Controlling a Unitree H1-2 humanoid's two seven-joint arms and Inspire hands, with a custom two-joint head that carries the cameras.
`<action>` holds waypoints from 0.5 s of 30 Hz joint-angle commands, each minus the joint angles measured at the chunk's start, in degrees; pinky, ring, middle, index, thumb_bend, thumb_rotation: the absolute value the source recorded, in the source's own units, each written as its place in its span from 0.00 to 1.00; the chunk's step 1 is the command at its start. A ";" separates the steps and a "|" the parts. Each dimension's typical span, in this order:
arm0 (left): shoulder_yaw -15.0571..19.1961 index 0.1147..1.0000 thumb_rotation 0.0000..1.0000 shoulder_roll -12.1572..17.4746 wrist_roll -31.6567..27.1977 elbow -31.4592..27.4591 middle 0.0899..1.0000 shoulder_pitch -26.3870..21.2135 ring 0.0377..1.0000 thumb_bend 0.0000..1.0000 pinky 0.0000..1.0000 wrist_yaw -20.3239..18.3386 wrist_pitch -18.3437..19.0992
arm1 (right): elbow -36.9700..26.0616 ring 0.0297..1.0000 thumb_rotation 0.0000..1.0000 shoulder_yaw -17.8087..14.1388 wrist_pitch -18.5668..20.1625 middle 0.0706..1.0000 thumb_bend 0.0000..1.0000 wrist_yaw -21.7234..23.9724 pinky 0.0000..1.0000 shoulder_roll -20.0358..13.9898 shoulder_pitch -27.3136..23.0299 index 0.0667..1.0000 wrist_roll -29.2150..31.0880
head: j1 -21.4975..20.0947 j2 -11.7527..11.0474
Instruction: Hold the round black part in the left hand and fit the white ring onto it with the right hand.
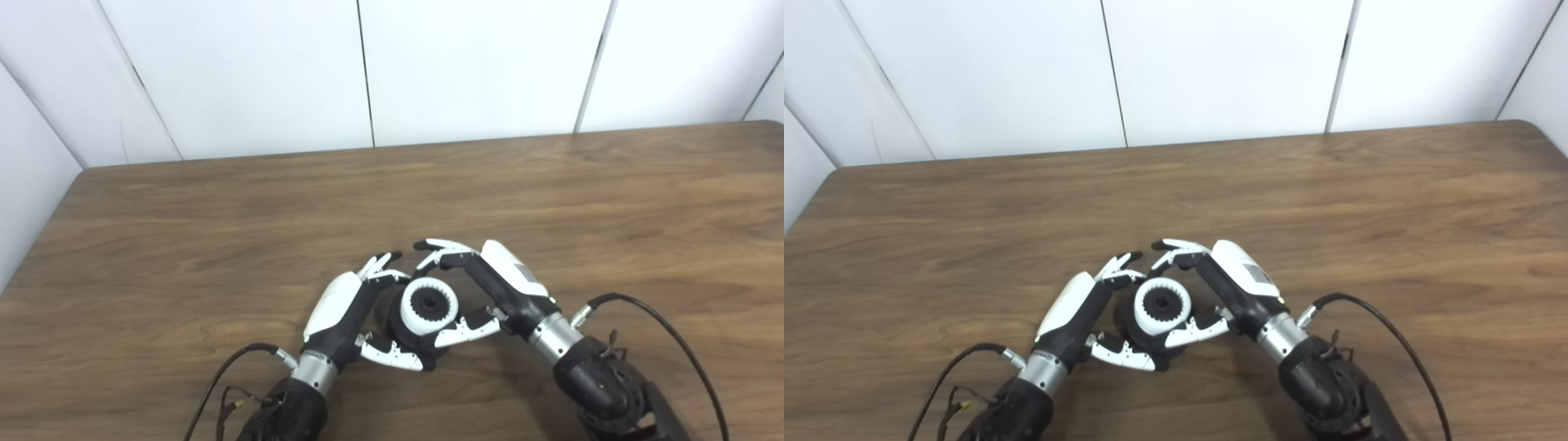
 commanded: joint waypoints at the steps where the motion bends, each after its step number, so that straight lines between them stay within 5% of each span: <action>1: -0.34 0.53 0.24 -0.03 -0.82 -0.63 0.97 -0.95 1.00 0.93 0.96 -0.68 -0.32 | -2.21 0.93 0.50 0.18 1.66 0.93 0.87 1.64 0.80 -0.20 -1.39 0.81 0.03 | 0.06 0.05; 15: -0.13 0.54 0.23 0.14 -0.44 -0.30 0.97 -1.09 1.00 0.94 0.96 -0.65 -0.04 | -2.38 0.95 0.54 0.26 2.74 0.97 0.96 3.13 0.83 -1.01 -2.07 0.91 0.80 | 0.07 -0.14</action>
